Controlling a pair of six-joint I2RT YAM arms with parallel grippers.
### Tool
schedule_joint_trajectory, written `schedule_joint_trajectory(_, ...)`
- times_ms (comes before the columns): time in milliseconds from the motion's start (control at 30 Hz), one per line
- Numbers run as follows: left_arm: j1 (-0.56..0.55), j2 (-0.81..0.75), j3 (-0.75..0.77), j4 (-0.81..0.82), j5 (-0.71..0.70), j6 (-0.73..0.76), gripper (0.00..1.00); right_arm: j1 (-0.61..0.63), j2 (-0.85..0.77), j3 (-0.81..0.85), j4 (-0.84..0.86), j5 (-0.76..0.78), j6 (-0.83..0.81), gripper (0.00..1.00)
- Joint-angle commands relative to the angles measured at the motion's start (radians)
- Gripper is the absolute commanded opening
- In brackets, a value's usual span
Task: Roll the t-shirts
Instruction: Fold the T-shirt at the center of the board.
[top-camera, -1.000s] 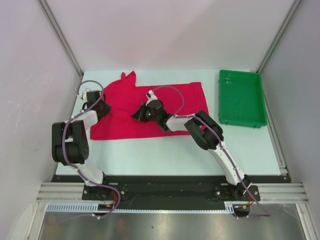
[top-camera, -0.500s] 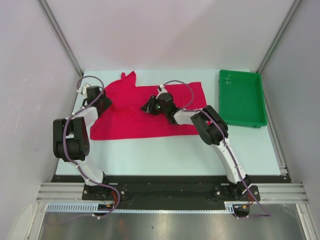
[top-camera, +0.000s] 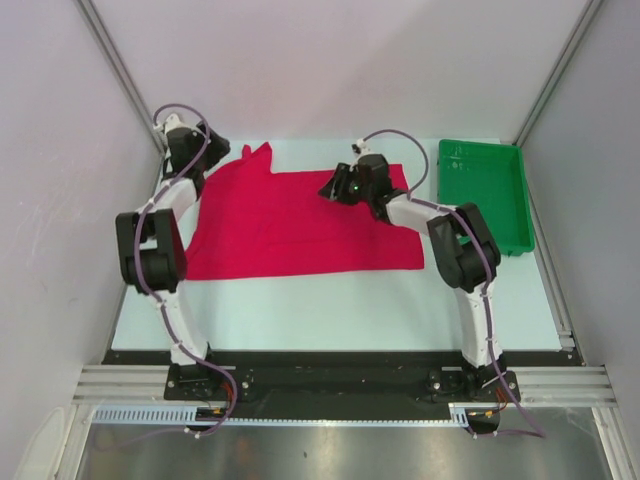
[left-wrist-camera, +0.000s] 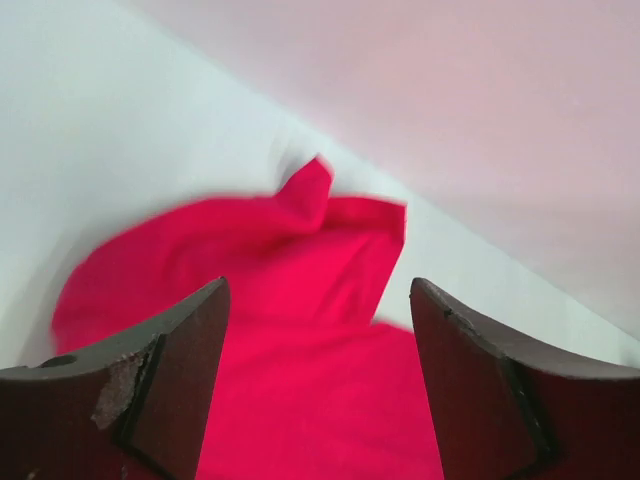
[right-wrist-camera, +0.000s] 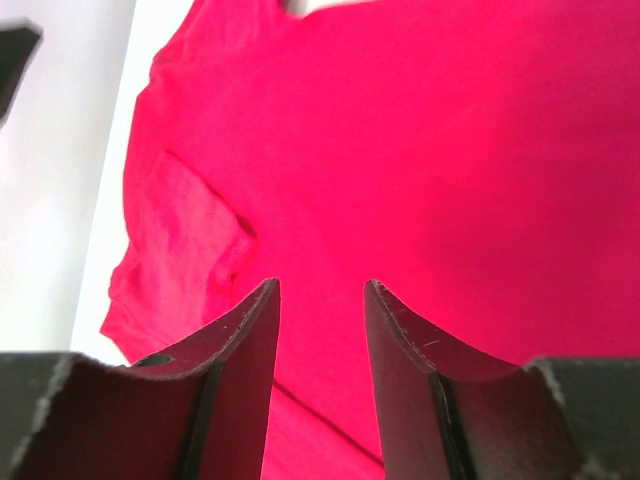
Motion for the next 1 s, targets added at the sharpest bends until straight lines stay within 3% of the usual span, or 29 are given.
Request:
schedule_joint_trajectory(0,0.008,0.173,0.255,-0.058,0.103,0.121,0.77,-0.024,-0.101,-0.028,-0.092,-0.021,-0.114,0.45)
schedule_joint_trajectory(133,0.008,0.346,0.522,-0.127,0.134,0.269,0.77,-0.03,-0.132,-0.044,-0.112,-0.028,-0.167,0.45)
schedule_joint_trajectory(267,0.015,0.527,0.827,-0.371,0.17,0.4,0.8,-0.048,-0.135,-0.047,-0.115,-0.042,-0.193,0.45)
schedule_joint_trajectory(333,0.017,0.592,0.961,-0.414,0.249,0.435,0.83,-0.056,-0.134,-0.047,-0.106,-0.063,-0.193,0.45)
schedule_joint_trajectory(467,0.023,0.652,0.955,-0.34,0.348,0.381,0.88,-0.068,-0.124,-0.048,-0.096,-0.077,-0.193,0.44)
schedule_joint_trajectory(667,0.023,0.744,0.98,-0.207,0.463,0.195,0.86,-0.09,-0.109,-0.05,-0.099,-0.082,-0.193,0.44)
schedule_joint_trajectory(967,0.001,0.805,1.004,-0.185,0.384,-0.007,0.74,-0.126,-0.083,-0.05,-0.085,-0.128,-0.162,0.43)
